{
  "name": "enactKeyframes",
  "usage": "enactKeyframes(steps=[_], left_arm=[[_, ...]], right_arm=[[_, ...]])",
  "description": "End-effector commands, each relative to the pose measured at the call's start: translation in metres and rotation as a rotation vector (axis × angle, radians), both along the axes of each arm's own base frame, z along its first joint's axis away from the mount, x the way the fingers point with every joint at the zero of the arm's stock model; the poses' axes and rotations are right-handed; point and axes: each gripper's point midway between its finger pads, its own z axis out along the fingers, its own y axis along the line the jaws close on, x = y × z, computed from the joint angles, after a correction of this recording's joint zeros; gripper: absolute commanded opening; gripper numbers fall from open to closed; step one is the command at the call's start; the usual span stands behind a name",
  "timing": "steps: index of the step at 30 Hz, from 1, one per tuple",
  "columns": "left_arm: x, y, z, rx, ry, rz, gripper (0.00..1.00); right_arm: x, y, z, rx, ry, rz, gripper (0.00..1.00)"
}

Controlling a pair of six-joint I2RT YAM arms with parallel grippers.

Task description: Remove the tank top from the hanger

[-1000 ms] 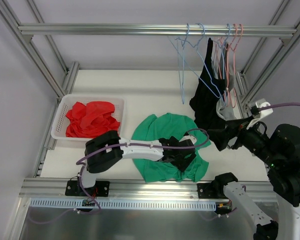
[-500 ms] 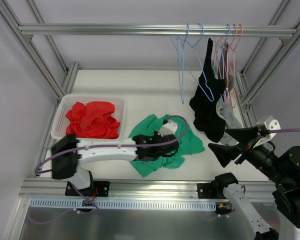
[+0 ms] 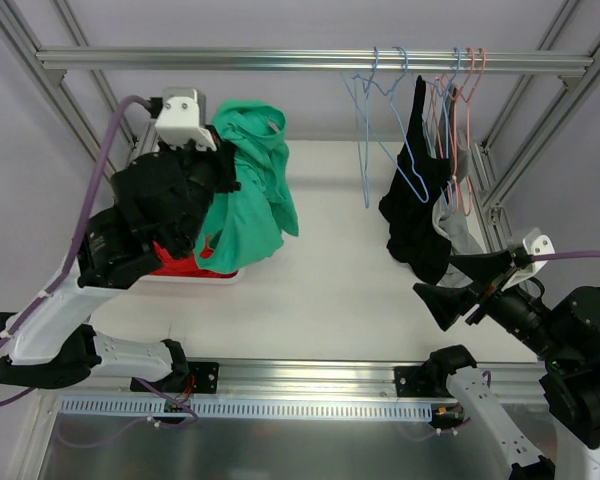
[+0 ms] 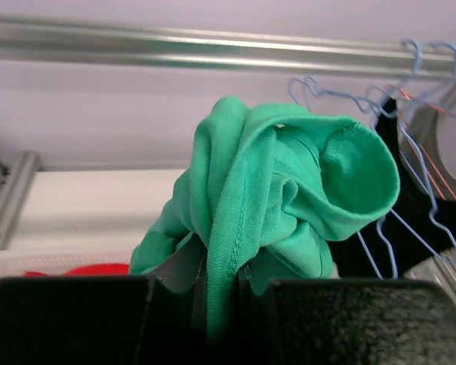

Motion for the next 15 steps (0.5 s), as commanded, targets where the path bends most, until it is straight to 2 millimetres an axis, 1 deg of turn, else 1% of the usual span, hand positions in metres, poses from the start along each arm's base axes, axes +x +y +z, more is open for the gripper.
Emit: enactKeyframes(steps=[1, 3, 5, 6, 8, 9, 10, 11, 12, 13, 15], left_arm=[[0.007, 0.036, 0.027, 0.116, -0.054, 0.115, 0.00], [0.008, 0.050, 0.035, 0.099, -0.066, 0.145, 0.00], [0.009, 0.055, 0.037, 0.096, -0.068, 0.157, 0.00], [0.011, 0.063, 0.037, 0.094, -0.067, 0.181, 0.00], [0.013, 0.069, 0.033, 0.090, -0.051, 0.198, 0.00], [0.017, 0.073, 0.029, 0.072, -0.038, 0.201, 0.00], [0.019, 0.072, 0.024, 0.047, -0.019, 0.188, 0.00], [0.022, 0.075, 0.012, 0.067, 0.021, 0.183, 0.00], [0.030, 0.078, 0.002, 0.032, 0.055, 0.187, 0.00], [0.034, 0.080, -0.006, 0.024, 0.081, 0.186, 0.00], [0.043, 0.085, -0.034, 0.023, 0.163, 0.184, 0.00]], right_arm=[[-0.002, 0.003, 0.016, 0.021, -0.060, 0.019, 1.00], [-0.002, 0.003, 0.015, 0.021, -0.058, 0.022, 0.99], [-0.001, 0.003, 0.015, 0.021, -0.056, 0.022, 0.99], [-0.001, 0.004, 0.015, 0.022, -0.053, 0.023, 1.00], [0.000, 0.005, 0.015, 0.028, -0.050, 0.029, 1.00], [0.000, 0.007, 0.015, 0.030, -0.047, 0.036, 0.99], [0.000, 0.008, 0.014, 0.032, -0.043, 0.040, 0.99], [0.000, 0.008, 0.015, 0.038, -0.047, 0.043, 0.99], [-0.001, 0.008, 0.015, 0.039, -0.050, 0.045, 1.00], [-0.001, 0.008, 0.014, 0.040, -0.048, 0.046, 0.99], [-0.001, 0.009, 0.015, 0.042, -0.047, 0.049, 1.00]])
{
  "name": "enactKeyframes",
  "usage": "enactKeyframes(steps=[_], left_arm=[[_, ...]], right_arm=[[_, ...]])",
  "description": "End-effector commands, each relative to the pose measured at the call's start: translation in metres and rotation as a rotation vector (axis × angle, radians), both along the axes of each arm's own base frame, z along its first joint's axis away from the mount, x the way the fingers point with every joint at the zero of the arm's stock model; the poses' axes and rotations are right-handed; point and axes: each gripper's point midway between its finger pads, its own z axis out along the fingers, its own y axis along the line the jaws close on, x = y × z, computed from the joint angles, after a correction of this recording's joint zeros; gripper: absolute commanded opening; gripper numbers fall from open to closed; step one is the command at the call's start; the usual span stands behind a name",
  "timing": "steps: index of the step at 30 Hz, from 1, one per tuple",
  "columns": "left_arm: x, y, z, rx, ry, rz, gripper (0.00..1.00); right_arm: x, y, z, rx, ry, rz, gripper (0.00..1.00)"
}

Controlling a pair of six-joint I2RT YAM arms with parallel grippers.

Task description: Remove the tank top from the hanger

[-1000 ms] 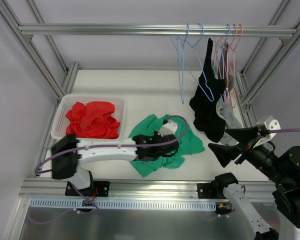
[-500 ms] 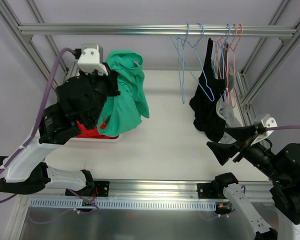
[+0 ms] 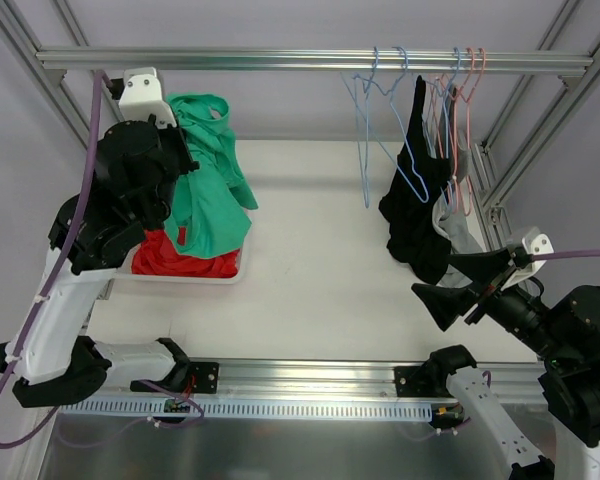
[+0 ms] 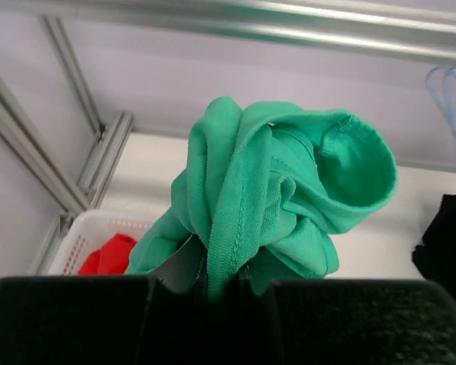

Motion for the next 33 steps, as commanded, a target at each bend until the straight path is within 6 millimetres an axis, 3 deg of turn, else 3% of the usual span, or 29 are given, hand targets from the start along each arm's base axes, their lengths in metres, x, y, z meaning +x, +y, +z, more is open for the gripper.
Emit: enactKeyframes(steps=[1, 4, 8, 11, 12, 13, 15, 16, 18, 21, 26, 29, 33], left_arm=[[0.014, 0.010, -0.039, -0.129, 0.118, -0.008, 0.00], [0.030, 0.014, -0.080, -0.199, 0.228, 0.000, 0.00], [0.052, 0.061, -0.127, -0.282, 0.331, 0.167, 0.00], [0.058, 0.092, -0.170, -0.331, 0.400, 0.331, 0.00], [0.057, 0.112, -0.198, -0.365, 0.443, 0.433, 0.00], [0.058, 0.119, -0.212, -0.391, 0.467, 0.467, 0.00], [0.065, 0.131, -0.259, -0.432, 0.564, 0.525, 0.00], [0.073, 0.132, -0.269, -0.450, 0.568, 0.527, 0.00], [0.081, 0.135, -0.309, -0.479, 0.664, 0.551, 0.00], [0.084, 0.122, -0.346, -0.533, 0.753, 0.547, 0.00], [0.059, 0.122, -0.406, -0.576, 0.838, 0.660, 0.00], [0.050, 0.123, -0.431, -0.569, 0.892, 0.700, 0.00], [0.050, 0.123, -0.427, -0.586, 0.875, 0.705, 0.00]], right_arm=[[-0.001, 0.005, 0.011, 0.029, -0.039, 0.026, 0.99], [0.000, 0.006, 0.009, 0.029, -0.032, 0.030, 0.99], [-0.001, 0.007, 0.006, 0.027, -0.027, 0.036, 1.00], [0.000, 0.008, 0.002, 0.023, -0.021, 0.044, 1.00], [-0.001, 0.008, 0.001, 0.024, -0.021, 0.047, 1.00], [0.000, 0.008, 0.000, 0.023, -0.019, 0.049, 1.00], [0.002, 0.010, -0.005, 0.021, -0.010, 0.052, 1.00], [0.004, 0.010, -0.006, 0.021, -0.009, 0.053, 1.00], [0.005, 0.012, -0.008, 0.020, -0.001, 0.061, 1.00], [0.006, 0.013, -0.010, 0.021, 0.006, 0.067, 1.00], [0.009, 0.019, -0.015, 0.033, 0.019, 0.093, 1.00], [0.018, 0.019, -0.021, 0.031, 0.041, 0.074, 0.99], [0.052, 0.001, -0.029, 0.026, 0.136, -0.118, 0.99]])
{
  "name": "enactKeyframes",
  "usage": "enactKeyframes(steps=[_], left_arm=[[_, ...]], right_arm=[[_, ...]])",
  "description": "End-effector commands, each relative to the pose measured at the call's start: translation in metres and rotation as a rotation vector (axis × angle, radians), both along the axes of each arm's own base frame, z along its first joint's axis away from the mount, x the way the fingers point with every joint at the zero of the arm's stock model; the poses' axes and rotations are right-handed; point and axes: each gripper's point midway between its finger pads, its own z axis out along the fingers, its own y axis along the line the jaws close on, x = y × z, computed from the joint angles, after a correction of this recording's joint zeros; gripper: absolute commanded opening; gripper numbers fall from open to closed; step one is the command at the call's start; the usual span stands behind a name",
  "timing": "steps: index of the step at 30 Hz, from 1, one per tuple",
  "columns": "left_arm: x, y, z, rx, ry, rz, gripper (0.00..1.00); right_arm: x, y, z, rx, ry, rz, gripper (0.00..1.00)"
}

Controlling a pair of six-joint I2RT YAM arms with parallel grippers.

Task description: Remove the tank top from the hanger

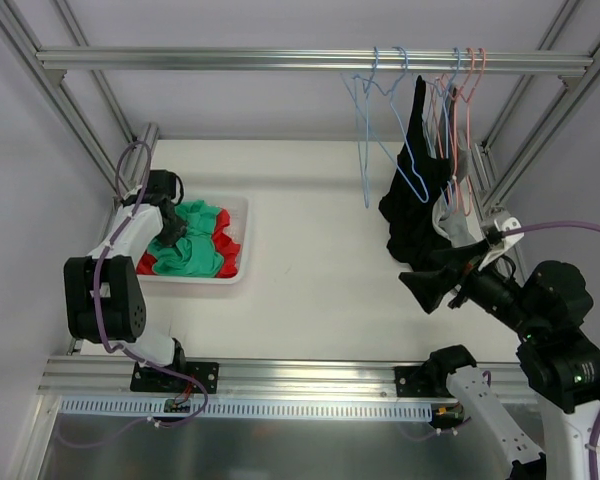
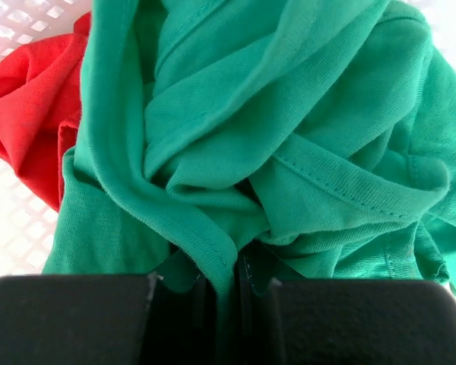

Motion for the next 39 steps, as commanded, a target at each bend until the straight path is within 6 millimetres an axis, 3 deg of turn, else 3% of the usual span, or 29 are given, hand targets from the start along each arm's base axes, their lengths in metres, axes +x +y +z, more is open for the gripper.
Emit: enactKeyframes(steps=[1, 3, 4, 5, 9, 11, 12, 15, 17, 18, 19, 20, 22, 23, 25, 26, 29, 38, 39], left_arm=[[0.000, -0.003, 0.005, -0.024, -0.039, 0.047, 0.00], [0.002, -0.001, 0.028, -0.014, -0.108, 0.042, 0.04], [0.003, -0.001, 0.037, -0.010, -0.135, 0.034, 0.22], [0.005, -0.001, 0.058, -0.004, -0.195, 0.023, 0.32], [0.003, 0.002, 0.117, 0.023, -0.362, -0.002, 0.66], [-0.002, 0.001, 0.146, 0.031, -0.439, -0.019, 0.95], [-0.005, 0.000, 0.155, 0.028, -0.464, -0.029, 0.99], [-0.022, -0.001, 0.193, 0.048, -0.549, -0.062, 0.99], [-0.037, -0.005, 0.227, 0.069, -0.629, -0.126, 0.99], [-0.043, -0.008, 0.240, 0.075, -0.660, -0.153, 0.99], [-0.054, -0.015, 0.265, 0.081, -0.728, -0.217, 0.99], [-0.060, -0.021, 0.276, 0.079, -0.762, -0.264, 0.99], [-0.074, -0.036, 0.302, 0.071, -0.842, -0.366, 0.99], [-0.080, -0.055, 0.307, 0.039, -0.864, -0.493, 0.99], [-0.090, -0.071, 0.310, 0.023, -0.886, -0.607, 0.99], [-0.096, -0.083, 0.309, -0.017, -0.893, -0.676, 0.99], [-0.107, -0.095, 0.297, -0.039, -0.888, -0.764, 0.99], [-0.135, -0.108, 0.274, -0.036, -0.882, -0.897, 0.99], [-0.136, -0.111, 0.268, -0.049, -0.874, -0.909, 0.99]], right_arm=[[0.033, -0.012, 0.008, 0.005, 0.031, -0.145, 1.00], [0.045, -0.015, 0.014, -0.013, 0.043, -0.179, 1.00], [0.048, -0.017, 0.017, -0.023, 0.040, -0.194, 0.99], [0.052, -0.024, 0.030, -0.039, 0.007, -0.234, 0.99], [0.090, -0.040, 0.039, -0.133, 0.032, -0.357, 1.00], [0.103, -0.045, 0.044, -0.172, 0.033, -0.392, 0.99], [0.114, -0.045, 0.052, -0.188, 0.038, -0.402, 1.00], [0.133, -0.055, 0.063, -0.231, 0.025, -0.459, 0.99], [0.149, -0.055, 0.071, -0.248, 0.031, -0.460, 0.99], [0.152, -0.056, 0.084, -0.255, 0.001, -0.459, 1.00], [0.168, -0.057, 0.077, -0.285, 0.036, -0.472, 0.99], [0.174, -0.058, 0.077, -0.299, 0.044, -0.474, 0.99], [0.184, -0.061, 0.087, -0.322, 0.023, -0.479, 0.86], [0.197, -0.063, 0.083, -0.339, 0.039, -0.487, 0.82], [0.206, -0.065, 0.091, -0.349, 0.020, -0.493, 0.74], [0.217, -0.067, 0.086, -0.361, 0.041, -0.502, 0.73], [0.236, -0.066, 0.083, -0.371, 0.053, -0.489, 0.62], [0.275, -0.071, 0.061, -0.444, 0.094, -0.520, 0.55], [0.280, -0.069, 0.056, -0.444, 0.110, -0.511, 0.47]])
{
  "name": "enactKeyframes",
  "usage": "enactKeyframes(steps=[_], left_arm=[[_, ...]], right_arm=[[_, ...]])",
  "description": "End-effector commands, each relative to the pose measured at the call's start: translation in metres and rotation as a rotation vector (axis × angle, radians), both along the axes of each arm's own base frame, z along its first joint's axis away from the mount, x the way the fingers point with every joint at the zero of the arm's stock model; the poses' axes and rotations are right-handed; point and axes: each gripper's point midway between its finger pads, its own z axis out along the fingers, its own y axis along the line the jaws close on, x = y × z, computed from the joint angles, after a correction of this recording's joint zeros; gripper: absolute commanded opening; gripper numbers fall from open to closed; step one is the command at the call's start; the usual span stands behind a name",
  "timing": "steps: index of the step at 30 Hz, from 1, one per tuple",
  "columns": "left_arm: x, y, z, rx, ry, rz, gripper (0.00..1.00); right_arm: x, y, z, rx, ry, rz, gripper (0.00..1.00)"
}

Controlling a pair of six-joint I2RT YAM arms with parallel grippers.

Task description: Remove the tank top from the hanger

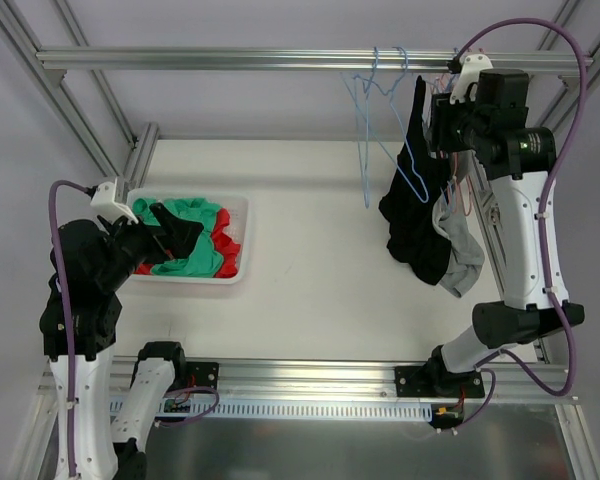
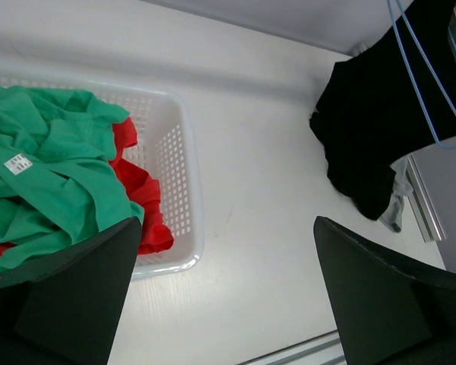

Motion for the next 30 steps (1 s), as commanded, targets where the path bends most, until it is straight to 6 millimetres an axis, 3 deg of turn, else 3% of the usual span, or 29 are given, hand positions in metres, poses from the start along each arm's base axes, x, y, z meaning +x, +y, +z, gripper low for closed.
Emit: enactKeyframes(steps=[1, 5, 9, 16, 21, 23, 26, 27, 30], left_arm=[[-0.015, -0.013, -0.003, 0.020, -0.034, -0.099, 0.99], [-0.019, -0.016, -0.005, 0.022, -0.038, -0.120, 0.99], [-0.021, -0.020, -0.002, 0.013, -0.043, -0.145, 0.99], [-0.018, -0.037, -0.001, -0.044, 0.000, -0.246, 0.99], [-0.012, -0.053, 0.006, -0.094, -0.008, -0.337, 0.99], [-0.010, -0.066, 0.009, -0.107, -0.028, -0.391, 0.99], [-0.008, -0.091, 0.000, -0.096, -0.008, -0.456, 0.99], [-0.014, -0.107, -0.004, -0.083, 0.007, -0.519, 0.99], [-0.011, -0.124, -0.005, -0.069, 0.000, -0.539, 0.99]], right_arm=[[0.008, -0.002, 0.012, -0.010, -0.039, -0.002, 0.42], [0.011, 0.004, 0.008, 0.017, -0.030, 0.011, 0.11], [0.012, 0.008, 0.011, 0.059, -0.039, 0.008, 0.00], [0.008, 0.027, 0.035, 0.127, -0.117, 0.022, 0.00], [-0.004, 0.028, 0.055, 0.175, -0.188, 0.022, 0.00], [-0.007, 0.028, 0.060, 0.185, -0.214, 0.024, 0.00], [-0.016, 0.025, 0.063, 0.187, -0.224, 0.022, 0.00], [-0.018, 0.024, 0.058, 0.181, -0.215, 0.014, 0.00], [-0.035, 0.018, 0.052, 0.162, -0.203, 0.013, 0.00]])
